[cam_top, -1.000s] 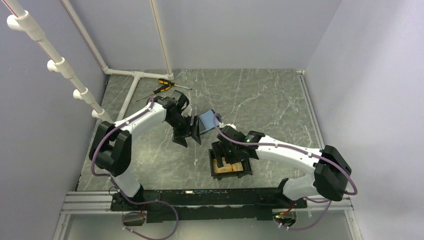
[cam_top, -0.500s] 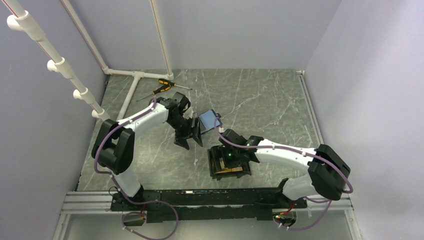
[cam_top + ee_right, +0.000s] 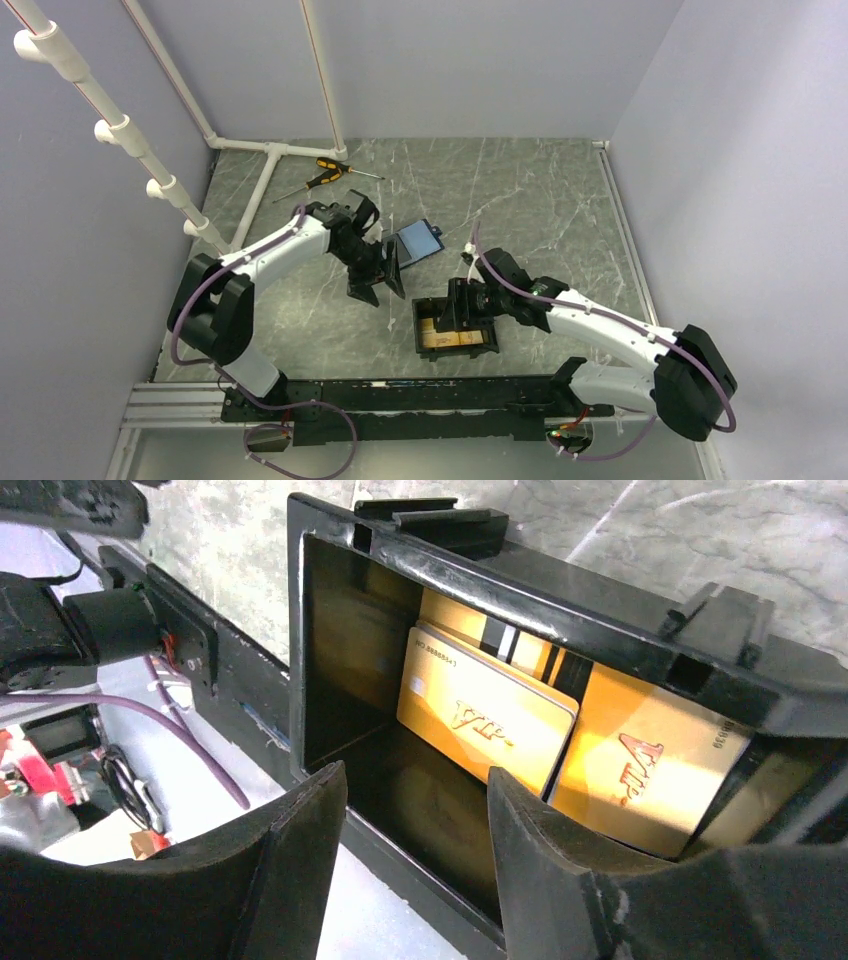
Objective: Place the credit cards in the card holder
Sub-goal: Pick up the credit card from the storage box.
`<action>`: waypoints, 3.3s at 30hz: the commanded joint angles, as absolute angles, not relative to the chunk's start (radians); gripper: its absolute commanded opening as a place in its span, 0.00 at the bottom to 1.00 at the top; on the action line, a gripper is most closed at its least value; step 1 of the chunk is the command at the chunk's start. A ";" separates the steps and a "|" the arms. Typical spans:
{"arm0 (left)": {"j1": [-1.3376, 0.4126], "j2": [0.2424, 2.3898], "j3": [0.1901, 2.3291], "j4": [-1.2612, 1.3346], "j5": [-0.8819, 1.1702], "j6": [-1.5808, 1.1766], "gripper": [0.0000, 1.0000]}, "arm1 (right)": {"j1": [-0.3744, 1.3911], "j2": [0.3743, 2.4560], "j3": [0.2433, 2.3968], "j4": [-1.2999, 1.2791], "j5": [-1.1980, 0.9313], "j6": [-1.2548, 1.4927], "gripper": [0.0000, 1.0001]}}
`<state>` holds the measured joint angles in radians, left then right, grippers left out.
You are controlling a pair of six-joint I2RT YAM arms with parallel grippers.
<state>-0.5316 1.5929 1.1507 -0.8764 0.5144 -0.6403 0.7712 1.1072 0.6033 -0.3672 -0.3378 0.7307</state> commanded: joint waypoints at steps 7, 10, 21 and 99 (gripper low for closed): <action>-0.584 1.674 1.165 -0.825 0.624 -0.614 0.72 | 0.767 1.227 0.654 -0.490 -0.205 0.771 0.67; -0.586 1.699 1.187 -0.844 0.618 -0.597 0.72 | 0.769 1.262 0.650 -0.431 -0.244 0.765 0.69; -0.603 1.719 1.193 -0.831 0.637 -0.598 0.71 | 0.769 1.231 0.641 -0.249 -0.402 0.819 0.45; -1.098 1.512 1.257 -0.723 0.024 -0.242 0.62 | 0.407 1.375 0.888 -0.772 -0.888 1.297 0.00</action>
